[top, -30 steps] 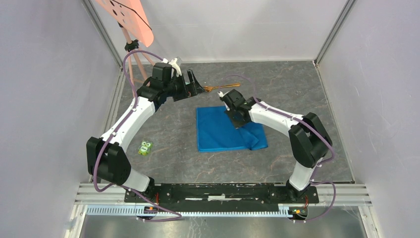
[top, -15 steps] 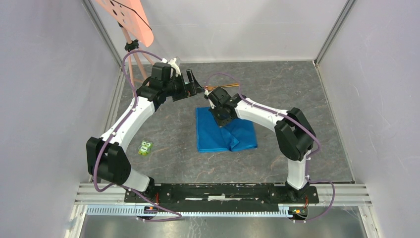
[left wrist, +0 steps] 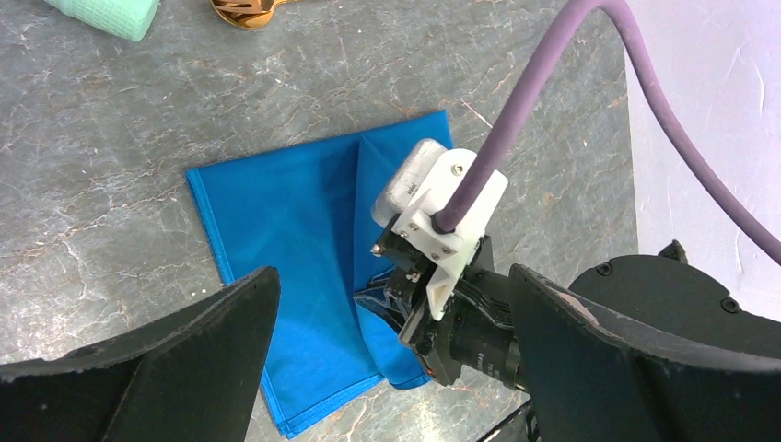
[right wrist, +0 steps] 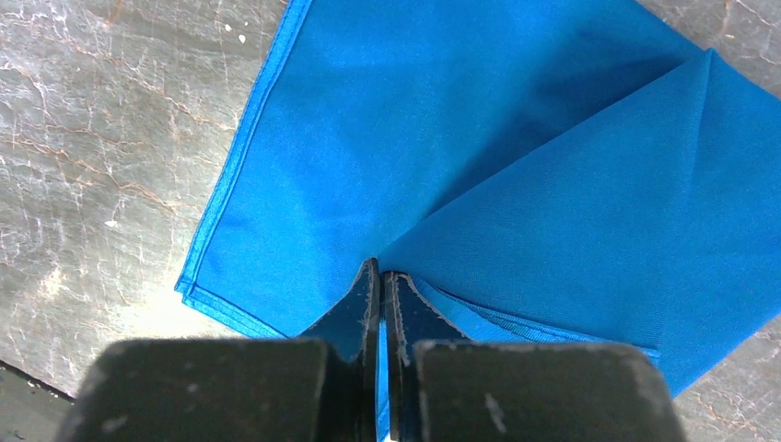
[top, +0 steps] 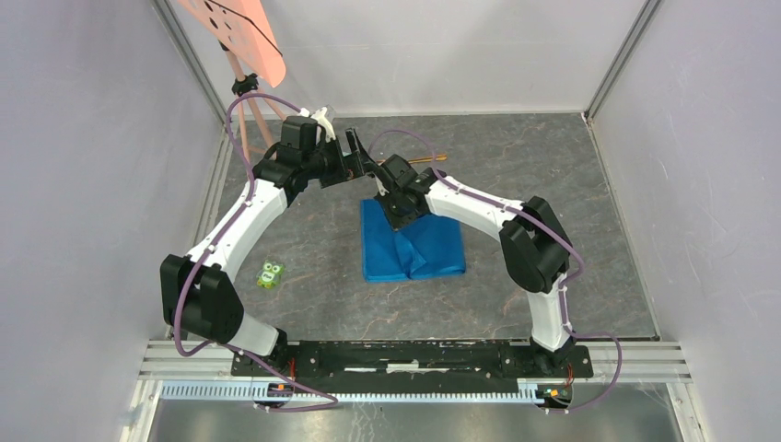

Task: Fold the napkin into a case and place the utensils inside
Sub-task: Fold the rectangle-folded napkin at the center of the board.

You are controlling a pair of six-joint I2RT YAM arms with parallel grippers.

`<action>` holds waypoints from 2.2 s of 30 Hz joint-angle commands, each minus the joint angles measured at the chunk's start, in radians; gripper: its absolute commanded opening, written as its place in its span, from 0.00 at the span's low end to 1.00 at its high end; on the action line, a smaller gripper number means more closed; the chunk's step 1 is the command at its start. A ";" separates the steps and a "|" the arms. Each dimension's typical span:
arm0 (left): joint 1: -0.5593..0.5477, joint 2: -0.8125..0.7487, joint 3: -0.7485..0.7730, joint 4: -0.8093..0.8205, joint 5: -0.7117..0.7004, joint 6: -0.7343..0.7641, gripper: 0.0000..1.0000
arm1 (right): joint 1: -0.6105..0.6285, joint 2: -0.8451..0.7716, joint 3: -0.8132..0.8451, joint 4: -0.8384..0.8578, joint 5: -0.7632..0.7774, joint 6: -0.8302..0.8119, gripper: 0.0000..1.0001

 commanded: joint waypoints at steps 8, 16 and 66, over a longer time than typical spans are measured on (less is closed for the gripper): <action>0.005 -0.027 0.012 0.025 0.023 0.040 1.00 | 0.015 0.045 0.098 -0.011 -0.041 0.028 0.00; 0.008 -0.027 0.013 0.028 0.029 0.036 1.00 | 0.017 -0.090 0.040 -0.030 -0.008 0.041 0.00; -0.008 -0.310 -0.211 0.065 -0.322 0.043 1.00 | -0.014 0.080 0.050 0.169 -0.155 0.126 0.01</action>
